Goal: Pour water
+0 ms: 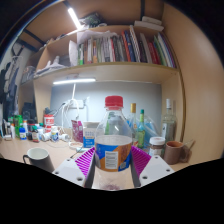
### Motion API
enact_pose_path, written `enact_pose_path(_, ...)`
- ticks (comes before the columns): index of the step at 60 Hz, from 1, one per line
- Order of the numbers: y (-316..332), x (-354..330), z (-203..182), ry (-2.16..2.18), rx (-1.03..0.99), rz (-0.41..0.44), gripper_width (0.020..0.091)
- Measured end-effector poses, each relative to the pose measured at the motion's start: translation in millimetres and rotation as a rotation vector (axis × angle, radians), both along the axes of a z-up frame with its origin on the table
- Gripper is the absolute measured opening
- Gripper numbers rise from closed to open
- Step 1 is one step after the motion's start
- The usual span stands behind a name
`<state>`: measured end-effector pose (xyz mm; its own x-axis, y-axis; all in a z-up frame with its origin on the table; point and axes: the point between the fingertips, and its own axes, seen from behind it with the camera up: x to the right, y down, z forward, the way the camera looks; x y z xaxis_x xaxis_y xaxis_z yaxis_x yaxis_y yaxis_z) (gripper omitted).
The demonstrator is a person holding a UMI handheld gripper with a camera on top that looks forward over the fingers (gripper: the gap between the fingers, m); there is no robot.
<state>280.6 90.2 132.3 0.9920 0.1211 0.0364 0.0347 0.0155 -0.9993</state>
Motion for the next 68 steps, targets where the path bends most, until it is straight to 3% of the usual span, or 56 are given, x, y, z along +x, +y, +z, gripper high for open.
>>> enact_pose_path(6, 3, 7, -7, -0.012, -0.026, -0.013, 0.0631)
enact_pose_path(11, 3, 14, -29, -0.062, -0.127, -0.033, 0.0845)
enact_pose_path(12, 2, 16, -30, -0.060, -0.136, -0.037, 0.0856)
enact_pose_path(26, -66, 12, -16, -0.018, -0.145, 0.028, 0.0840)
enact_pose_path(37, -157, 23, -5, -0.039, -0.146, -0.007, 0.0849)
enact_pose_path(54, -295, 1, -13, -0.017, -0.220, 0.046, 0.0851)
enact_pose_path(68, -348, 8, -2, -0.021, -0.171, 0.014, 0.0850)
